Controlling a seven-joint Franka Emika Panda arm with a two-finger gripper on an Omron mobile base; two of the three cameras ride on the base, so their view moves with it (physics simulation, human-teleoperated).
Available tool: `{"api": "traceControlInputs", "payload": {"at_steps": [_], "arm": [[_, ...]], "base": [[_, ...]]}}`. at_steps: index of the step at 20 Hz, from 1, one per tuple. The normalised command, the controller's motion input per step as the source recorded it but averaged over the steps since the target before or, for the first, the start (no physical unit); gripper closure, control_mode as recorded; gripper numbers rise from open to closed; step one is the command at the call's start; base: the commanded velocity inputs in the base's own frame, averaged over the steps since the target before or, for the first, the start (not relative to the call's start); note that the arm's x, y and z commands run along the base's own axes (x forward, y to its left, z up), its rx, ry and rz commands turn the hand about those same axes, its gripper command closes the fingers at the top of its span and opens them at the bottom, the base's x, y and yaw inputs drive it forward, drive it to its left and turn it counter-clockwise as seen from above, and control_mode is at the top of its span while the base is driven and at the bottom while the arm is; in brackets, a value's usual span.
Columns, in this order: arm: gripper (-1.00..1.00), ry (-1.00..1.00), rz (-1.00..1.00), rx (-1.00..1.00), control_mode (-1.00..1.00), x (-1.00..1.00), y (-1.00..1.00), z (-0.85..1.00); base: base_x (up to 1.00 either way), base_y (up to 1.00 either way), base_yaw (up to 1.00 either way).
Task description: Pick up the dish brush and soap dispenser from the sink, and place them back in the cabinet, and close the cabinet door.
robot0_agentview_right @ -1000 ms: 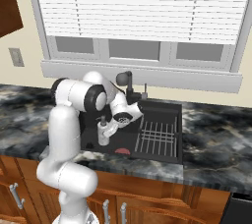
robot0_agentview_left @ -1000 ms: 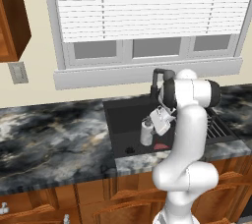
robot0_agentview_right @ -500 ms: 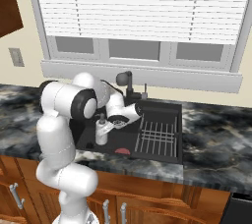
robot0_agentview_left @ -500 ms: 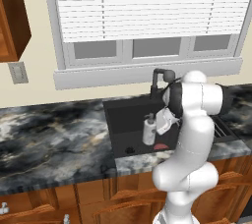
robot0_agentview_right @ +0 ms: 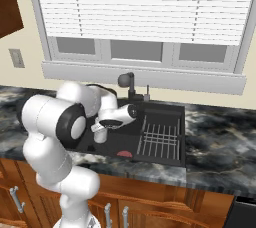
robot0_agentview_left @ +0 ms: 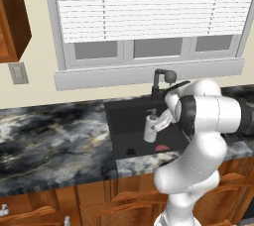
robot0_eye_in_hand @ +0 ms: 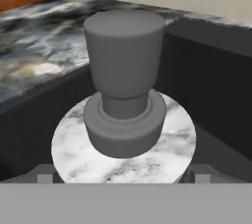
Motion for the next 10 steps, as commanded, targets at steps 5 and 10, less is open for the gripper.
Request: {"api": "traceControlInputs", "payload": {"at_steps": [5,10], "arm": [[1.0,0.0,-0.31,-0.02,-1.0,-0.19,0.04,0.39],[1.0,0.0,-0.29,-0.05,-1.0,-0.24,0.0,0.23]], "base": [[0.0,0.0,0.0],[0.0,0.0,0.0]]}}
